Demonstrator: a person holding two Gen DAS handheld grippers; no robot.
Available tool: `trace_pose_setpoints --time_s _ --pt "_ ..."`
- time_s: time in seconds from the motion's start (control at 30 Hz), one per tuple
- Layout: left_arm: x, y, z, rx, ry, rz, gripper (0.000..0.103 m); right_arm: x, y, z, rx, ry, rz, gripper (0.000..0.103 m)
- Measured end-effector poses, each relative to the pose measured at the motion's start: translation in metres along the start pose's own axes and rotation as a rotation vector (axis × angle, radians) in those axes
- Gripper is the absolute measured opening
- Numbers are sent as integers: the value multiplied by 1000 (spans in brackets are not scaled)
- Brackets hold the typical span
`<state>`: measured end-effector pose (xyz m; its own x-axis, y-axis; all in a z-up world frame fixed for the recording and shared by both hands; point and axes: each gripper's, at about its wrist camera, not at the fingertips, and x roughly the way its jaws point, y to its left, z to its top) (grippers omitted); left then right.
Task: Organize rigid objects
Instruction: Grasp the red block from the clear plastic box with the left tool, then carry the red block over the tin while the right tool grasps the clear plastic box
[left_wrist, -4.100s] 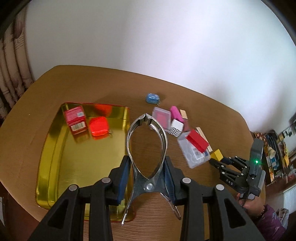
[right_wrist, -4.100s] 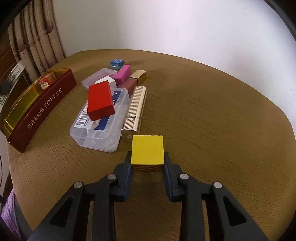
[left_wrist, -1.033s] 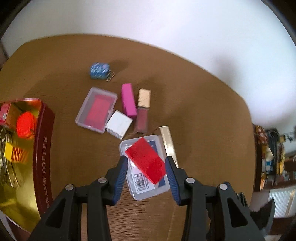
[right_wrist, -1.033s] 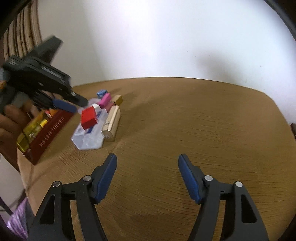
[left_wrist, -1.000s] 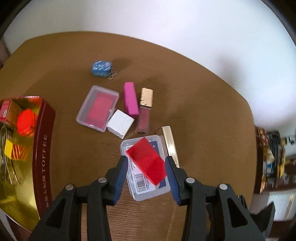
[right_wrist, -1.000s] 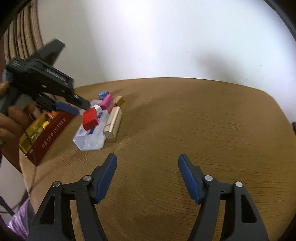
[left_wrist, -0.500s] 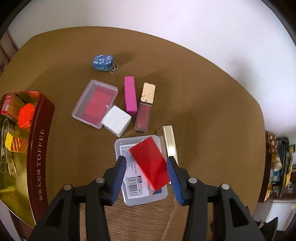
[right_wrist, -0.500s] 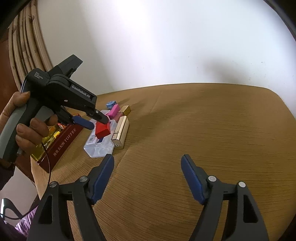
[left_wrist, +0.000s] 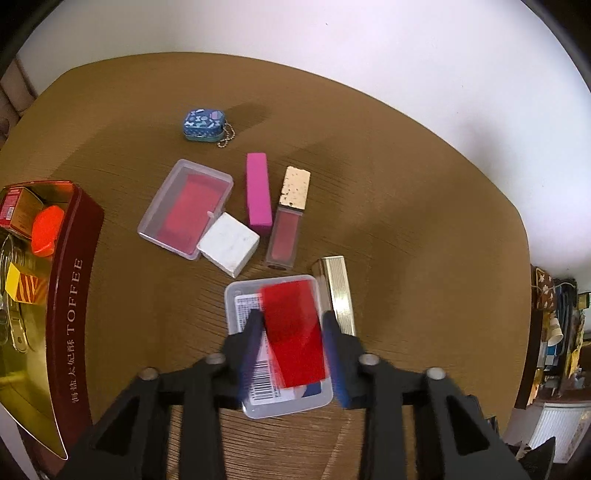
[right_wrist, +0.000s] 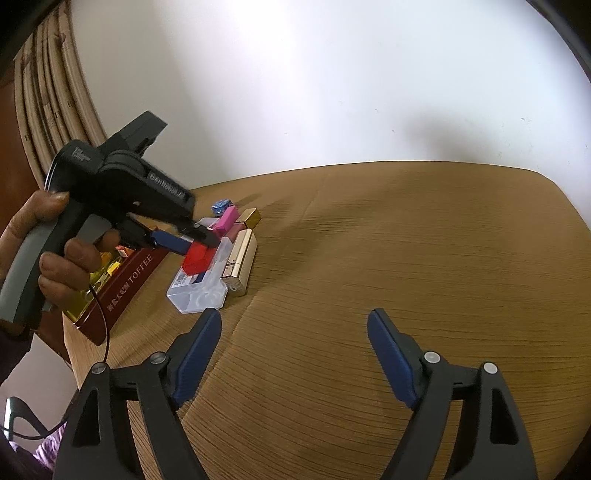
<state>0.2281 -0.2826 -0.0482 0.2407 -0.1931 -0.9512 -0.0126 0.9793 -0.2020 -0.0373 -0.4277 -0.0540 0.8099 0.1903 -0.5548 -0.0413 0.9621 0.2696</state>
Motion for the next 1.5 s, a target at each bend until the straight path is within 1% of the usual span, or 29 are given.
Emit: trace_pose_setpoints --time_s 0.07,0.13,0.23,0.4,0.5,0.57,0.63,0.67,0.73,0.8,0.93,0.97,1.0,1.1,1.23,1.3,1.4,1.47,1.5 --pt "-4 5 -4 -3 -13 -9 32 0 -2 0 7 -1 -5 81" --pt "-8 6 -8 9 -43 -3 32 1 -3 0 15 -1 -6 83" --pt "-16 9 -13 20 -77 -19 31 1 -5 0 20 -2 -13 83" --pt "-48 21 -37 73 -142 -21 31 3 -3 0 13 1 -20 83" --pt "-60 29 -53 108 -164 -20 31 2 0 0 -3 -1 -22 83" --pt "-65 36 -66 133 -171 -20 31 3 9 1 -37 8 -29 83" --pt "-68 47 -78 130 -174 -28 31 3 23 4 -42 22 21 83" --pt "-70 52 -83 129 -176 -30 31 4 33 6 -25 27 74 83" --pt "-70 59 -84 118 -177 -48 31 7 55 10 -27 28 137 83" --pt "-76 69 -90 107 -190 -58 31 14 79 17 -53 34 173 84" --pt "-88 89 -100 81 -220 -75 31 39 108 27 -81 66 193 84" --pt "-98 99 -102 73 -235 -77 31 46 115 31 -95 64 182 84" --pt "-99 105 -101 64 -244 -78 31 50 119 33 -100 62 174 84" --pt "-111 131 -97 29 -268 -83 31 71 124 43 -73 89 184 84" --pt "-116 168 -91 -20 -284 -73 31 93 128 50 -76 128 138 84" --pt "-113 184 -88 -45 -284 -68 31 106 129 52 -84 160 89 84" --pt "-109 207 -86 -73 -280 -62 31 115 128 51 -77 193 72 84" --pt "-105 217 -85 -83 -274 -56 31 119 131 51 -110 204 12 83" --pt "-103 223 -85 -89 -272 -55 31 123 132 51 -120 215 -2 83"
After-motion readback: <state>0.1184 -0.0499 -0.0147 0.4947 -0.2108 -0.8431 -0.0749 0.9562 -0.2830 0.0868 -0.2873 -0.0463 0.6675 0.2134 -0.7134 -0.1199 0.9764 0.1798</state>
